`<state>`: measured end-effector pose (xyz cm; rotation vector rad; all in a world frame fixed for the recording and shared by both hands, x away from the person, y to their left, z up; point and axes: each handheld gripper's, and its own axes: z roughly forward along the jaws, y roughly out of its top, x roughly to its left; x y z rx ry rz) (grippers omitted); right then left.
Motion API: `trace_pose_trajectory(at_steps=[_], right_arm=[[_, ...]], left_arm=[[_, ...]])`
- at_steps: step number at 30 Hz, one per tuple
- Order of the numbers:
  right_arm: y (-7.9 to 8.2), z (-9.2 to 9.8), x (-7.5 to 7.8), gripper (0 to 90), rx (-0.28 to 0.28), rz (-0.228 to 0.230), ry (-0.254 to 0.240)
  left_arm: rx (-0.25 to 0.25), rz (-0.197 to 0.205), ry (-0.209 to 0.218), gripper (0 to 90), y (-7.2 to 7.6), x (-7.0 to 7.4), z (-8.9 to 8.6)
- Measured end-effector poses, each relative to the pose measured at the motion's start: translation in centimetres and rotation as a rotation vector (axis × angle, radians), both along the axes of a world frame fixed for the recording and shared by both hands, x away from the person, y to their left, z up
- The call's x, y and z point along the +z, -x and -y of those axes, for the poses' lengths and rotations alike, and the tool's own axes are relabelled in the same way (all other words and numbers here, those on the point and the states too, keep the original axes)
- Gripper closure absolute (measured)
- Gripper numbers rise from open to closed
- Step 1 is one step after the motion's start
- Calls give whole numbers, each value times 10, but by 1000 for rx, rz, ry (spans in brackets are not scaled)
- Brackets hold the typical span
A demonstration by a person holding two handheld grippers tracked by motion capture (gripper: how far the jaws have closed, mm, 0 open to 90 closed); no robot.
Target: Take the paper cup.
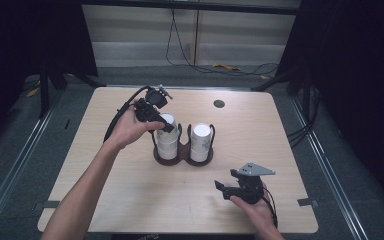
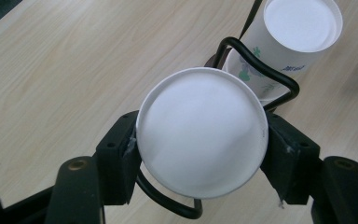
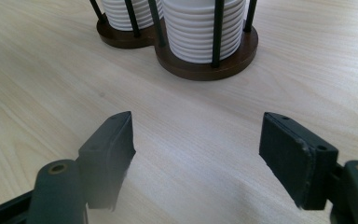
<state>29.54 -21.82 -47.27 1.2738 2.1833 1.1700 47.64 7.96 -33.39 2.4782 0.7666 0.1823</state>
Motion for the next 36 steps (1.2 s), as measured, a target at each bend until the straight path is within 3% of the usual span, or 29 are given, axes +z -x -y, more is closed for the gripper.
trace_pose_trajectory(at_steps=[10, 18, 21, 30, 36], right_arm=[[0, -1, 0, 264, 4, -8, 2], [0, -1, 0, 264, 3, -8, 2], [0, -1, -1, 264, 4, -5, 3], [0, -1, 0, 264, 3, -4, 1], [0, -1, 0, 264, 3, -4, -1]], left_arm=[[13, 30, 25, 358, 5, 10, -5], [34, 65, 99, 359, 8, 19, -13], [43, 96, 137, 359, 13, 21, -16], [51, 154, 198, 361, 22, 29, -26], [12, 175, 259, 361, 33, 28, -33]])
